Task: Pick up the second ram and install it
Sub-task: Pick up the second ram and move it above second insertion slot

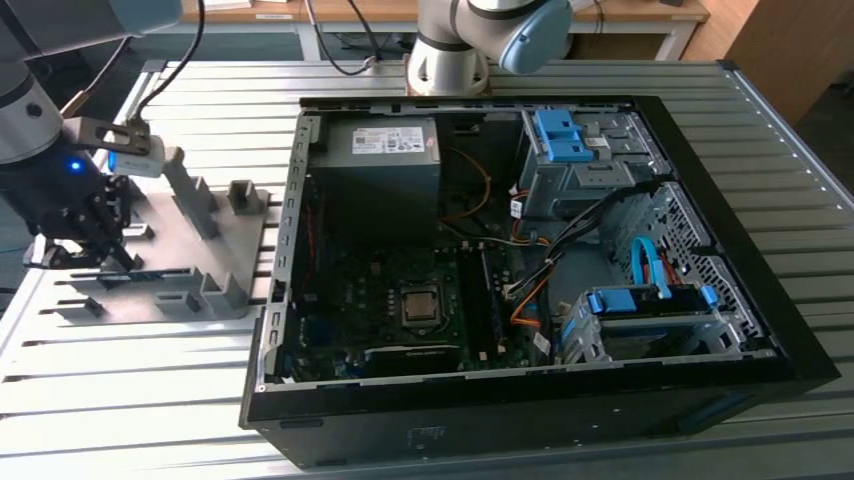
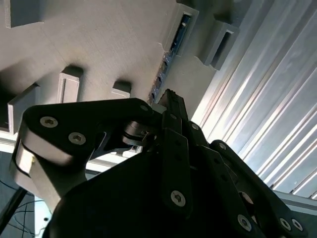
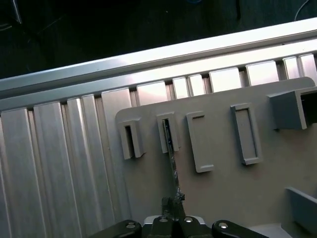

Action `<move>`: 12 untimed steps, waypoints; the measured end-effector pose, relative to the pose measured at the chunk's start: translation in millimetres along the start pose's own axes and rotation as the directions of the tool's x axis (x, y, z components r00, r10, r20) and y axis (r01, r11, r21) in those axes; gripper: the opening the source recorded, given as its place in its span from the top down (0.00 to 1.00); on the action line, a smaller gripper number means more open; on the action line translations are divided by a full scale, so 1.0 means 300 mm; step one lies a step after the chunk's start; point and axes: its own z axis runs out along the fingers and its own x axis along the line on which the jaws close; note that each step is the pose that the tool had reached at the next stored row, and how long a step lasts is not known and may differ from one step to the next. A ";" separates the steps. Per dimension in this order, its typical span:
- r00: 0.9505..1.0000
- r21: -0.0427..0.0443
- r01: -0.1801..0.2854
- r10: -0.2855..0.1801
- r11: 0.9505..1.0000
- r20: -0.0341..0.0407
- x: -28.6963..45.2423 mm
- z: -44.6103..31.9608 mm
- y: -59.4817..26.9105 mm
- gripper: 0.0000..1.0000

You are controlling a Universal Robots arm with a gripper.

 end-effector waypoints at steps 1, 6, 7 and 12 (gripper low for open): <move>1.000 -0.002 0.001 -0.001 1.000 0.011 0.000 0.000 0.000 0.90; 0.997 -0.011 0.032 -0.031 0.999 0.067 0.000 0.001 0.000 0.90; 0.997 -0.010 0.050 -0.049 0.999 0.067 0.000 0.001 0.000 0.90; 0.989 -0.007 0.136 -0.135 0.991 0.067 0.000 0.003 0.000 0.90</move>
